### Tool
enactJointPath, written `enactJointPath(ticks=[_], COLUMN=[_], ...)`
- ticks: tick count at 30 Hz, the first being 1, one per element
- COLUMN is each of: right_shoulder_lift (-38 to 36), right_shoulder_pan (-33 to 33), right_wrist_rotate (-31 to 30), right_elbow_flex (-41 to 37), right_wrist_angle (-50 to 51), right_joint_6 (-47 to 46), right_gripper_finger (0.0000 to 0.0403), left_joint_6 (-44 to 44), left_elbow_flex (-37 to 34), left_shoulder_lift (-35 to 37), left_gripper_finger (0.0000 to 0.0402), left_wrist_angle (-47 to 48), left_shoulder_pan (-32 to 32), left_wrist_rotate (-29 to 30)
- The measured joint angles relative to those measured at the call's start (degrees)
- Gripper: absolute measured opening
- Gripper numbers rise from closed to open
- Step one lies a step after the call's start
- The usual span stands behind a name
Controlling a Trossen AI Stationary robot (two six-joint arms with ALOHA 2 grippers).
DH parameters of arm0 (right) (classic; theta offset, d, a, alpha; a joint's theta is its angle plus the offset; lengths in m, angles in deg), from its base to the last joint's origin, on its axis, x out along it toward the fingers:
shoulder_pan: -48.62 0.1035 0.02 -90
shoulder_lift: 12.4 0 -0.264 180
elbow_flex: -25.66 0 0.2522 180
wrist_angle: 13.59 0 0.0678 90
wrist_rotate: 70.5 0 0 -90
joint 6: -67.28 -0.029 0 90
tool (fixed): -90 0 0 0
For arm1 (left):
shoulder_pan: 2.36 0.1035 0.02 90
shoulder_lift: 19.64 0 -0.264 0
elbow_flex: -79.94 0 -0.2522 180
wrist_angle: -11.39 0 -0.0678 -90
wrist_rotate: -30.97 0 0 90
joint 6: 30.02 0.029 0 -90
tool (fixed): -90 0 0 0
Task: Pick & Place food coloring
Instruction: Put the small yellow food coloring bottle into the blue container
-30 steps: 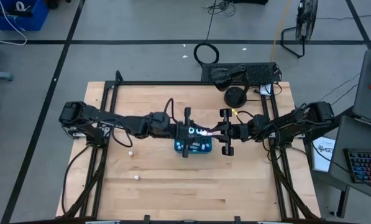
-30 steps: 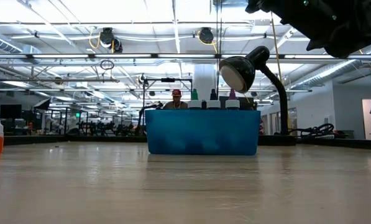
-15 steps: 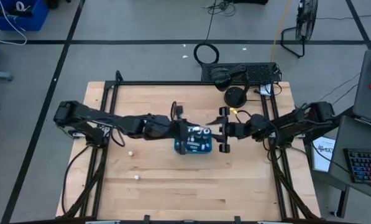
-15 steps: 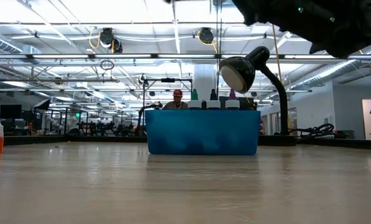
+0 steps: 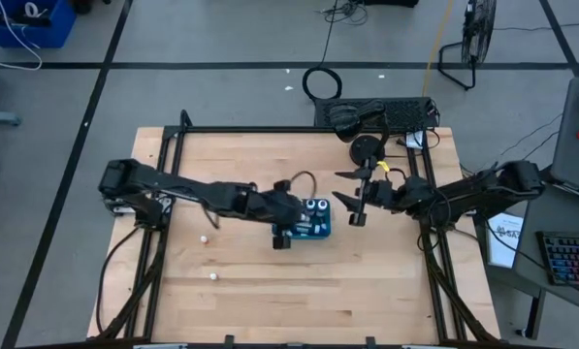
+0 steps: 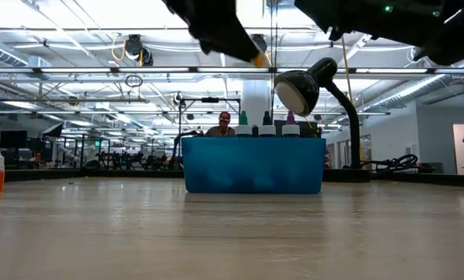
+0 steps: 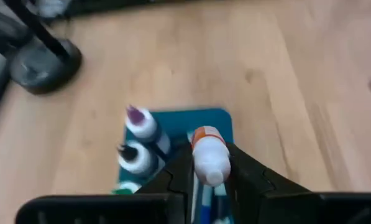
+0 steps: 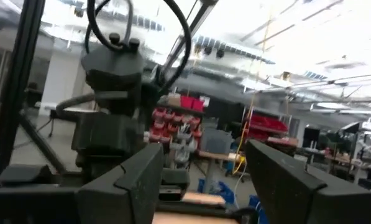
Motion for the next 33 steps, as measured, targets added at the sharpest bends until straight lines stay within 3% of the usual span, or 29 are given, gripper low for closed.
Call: enactJointPath(ticks=[15,22,33], right_shoulder_lift=[-1.68,-1.68,-1.71], right_shoulder_pan=[0.02,0.0,0.0], right_wrist_rotate=[0.14,0.18,0.16], right_elbow_flex=[-0.02,-0.02,-0.02], right_wrist_angle=[6.33,7.89,8.97], right_joint_6=[0.06,0.21,-0.66], right_gripper_finger=[0.0215,0.0216,0.0211], left_joint_6=[5.8,6.21,5.26], left_elbow_flex=[22.91,25.52,25.32], left_shoulder_lift=[-23.01,-26.67,-26.84], left_gripper_finger=[0.0066,0.0065,0.0065], left_wrist_angle=[16.04,16.63,19.21], left_shoulder_pan=[0.77,1.73,2.8], left_wrist_rotate=[-3.23,-3.23,-4.96])
